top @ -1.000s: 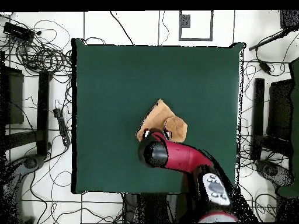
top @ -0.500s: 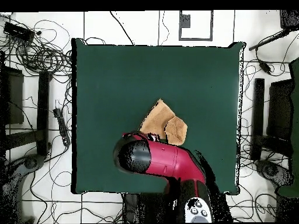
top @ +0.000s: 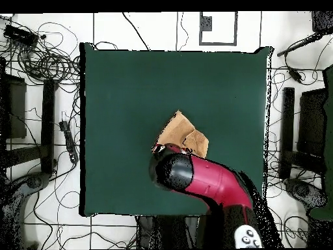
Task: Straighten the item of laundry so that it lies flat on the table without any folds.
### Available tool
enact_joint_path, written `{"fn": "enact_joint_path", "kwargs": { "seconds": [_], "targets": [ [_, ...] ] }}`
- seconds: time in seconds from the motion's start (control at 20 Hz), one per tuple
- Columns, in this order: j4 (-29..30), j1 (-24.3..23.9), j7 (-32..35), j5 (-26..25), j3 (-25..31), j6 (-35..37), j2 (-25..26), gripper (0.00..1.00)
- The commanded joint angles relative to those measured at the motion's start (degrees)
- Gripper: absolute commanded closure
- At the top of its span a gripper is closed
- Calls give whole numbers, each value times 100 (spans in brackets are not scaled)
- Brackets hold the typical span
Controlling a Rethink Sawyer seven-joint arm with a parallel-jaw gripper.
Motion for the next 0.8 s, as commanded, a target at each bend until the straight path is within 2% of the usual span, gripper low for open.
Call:
{"fn": "enact_joint_path", "kwargs": {
  "seconds": [0.05,0.2,0.5,0.8],
  "targets": [
    [-185,-241,563,5,637,-153,1012,0],
    [-330,-275,558,-80,651,-244,1223,0],
    [-671,-230,561,-110,555,99,1442,0],
    [-738,-145,709,-85,510,-215,1660,0]
  ]
}}
